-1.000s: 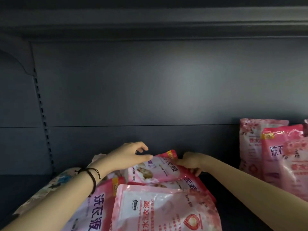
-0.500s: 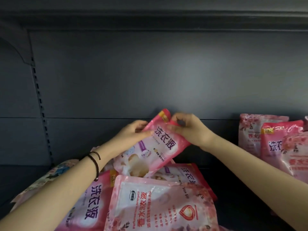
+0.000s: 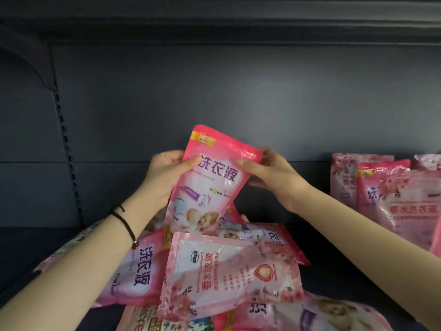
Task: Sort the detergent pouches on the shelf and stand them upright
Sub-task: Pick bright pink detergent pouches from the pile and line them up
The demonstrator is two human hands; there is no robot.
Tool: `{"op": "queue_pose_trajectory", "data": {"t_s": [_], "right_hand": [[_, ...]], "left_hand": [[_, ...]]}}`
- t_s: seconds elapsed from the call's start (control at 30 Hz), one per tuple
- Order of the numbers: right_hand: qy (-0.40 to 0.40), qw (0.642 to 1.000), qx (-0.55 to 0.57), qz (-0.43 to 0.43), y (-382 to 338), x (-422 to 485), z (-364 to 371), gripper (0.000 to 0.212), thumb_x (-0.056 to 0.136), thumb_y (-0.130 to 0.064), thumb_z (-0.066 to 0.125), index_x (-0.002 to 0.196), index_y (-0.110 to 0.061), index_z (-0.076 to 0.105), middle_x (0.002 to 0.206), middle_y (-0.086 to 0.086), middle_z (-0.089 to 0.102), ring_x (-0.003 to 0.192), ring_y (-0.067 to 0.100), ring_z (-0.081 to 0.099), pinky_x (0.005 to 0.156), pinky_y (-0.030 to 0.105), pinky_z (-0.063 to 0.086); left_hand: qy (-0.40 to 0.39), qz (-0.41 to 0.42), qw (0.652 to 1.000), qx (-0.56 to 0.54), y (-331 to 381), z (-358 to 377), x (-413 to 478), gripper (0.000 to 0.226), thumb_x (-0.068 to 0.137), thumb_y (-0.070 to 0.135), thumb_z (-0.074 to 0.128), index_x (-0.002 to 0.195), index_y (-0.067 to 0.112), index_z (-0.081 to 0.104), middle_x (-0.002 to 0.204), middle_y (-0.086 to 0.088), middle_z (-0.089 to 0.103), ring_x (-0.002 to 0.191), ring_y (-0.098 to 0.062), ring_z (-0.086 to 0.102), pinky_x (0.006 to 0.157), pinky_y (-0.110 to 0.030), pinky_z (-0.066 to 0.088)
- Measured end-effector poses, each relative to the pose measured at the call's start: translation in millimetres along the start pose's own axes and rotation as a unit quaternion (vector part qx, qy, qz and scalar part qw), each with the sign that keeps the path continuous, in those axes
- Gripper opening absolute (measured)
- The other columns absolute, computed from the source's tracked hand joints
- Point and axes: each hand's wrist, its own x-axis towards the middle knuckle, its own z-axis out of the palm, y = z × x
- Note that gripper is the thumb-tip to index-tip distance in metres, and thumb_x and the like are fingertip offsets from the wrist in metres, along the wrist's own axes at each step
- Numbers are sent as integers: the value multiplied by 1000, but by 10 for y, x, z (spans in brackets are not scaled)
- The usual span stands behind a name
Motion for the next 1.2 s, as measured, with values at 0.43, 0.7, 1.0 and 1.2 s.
{"op": "queue_pose_trajectory", "data": {"t_s": [0.43, 0.7, 1.0, 1.2], "right_hand": [[23, 985, 158, -65, -175, -632, -48, 27, 90, -18, 63, 114, -6, 65, 104, 7, 74, 91, 21, 72, 73, 27, 57], [104, 961, 221, -131, -330, -1182, -403, 21, 91, -19, 63, 107, -7, 67, 99, 9, 74, 87, 24, 72, 71, 38, 59], [160, 959, 160, -171, -273, -1853, -1285, 8, 90, -30, 65, 90, -23, 69, 88, 5, 75, 75, 25, 72, 59, 37, 58], [195, 963, 107, -153, -60, -2251, -1772, 20, 93, -33, 58, 99, -14, 61, 82, 10, 69, 64, 27, 68, 53, 39, 58]], "left_hand": [[49, 87, 994, -51, 639, 691, -467, 11, 90, 17, 65, 93, 8, 70, 91, -8, 75, 83, -21, 72, 72, -35, 60], [65, 79, 989, -102, 805, 1438, -879, 18, 94, 22, 60, 99, 7, 66, 100, -12, 72, 94, -28, 70, 85, -48, 57], [54, 56, 988, -130, 793, 2481, -1395, 20, 96, 28, 57, 103, 10, 64, 105, -13, 70, 100, -31, 67, 90, -53, 53], [80, 52, 988, -118, 572, 3119, -1752, 14, 96, 29, 56, 95, 17, 64, 103, -16, 69, 101, -37, 64, 90, -56, 51]]}}
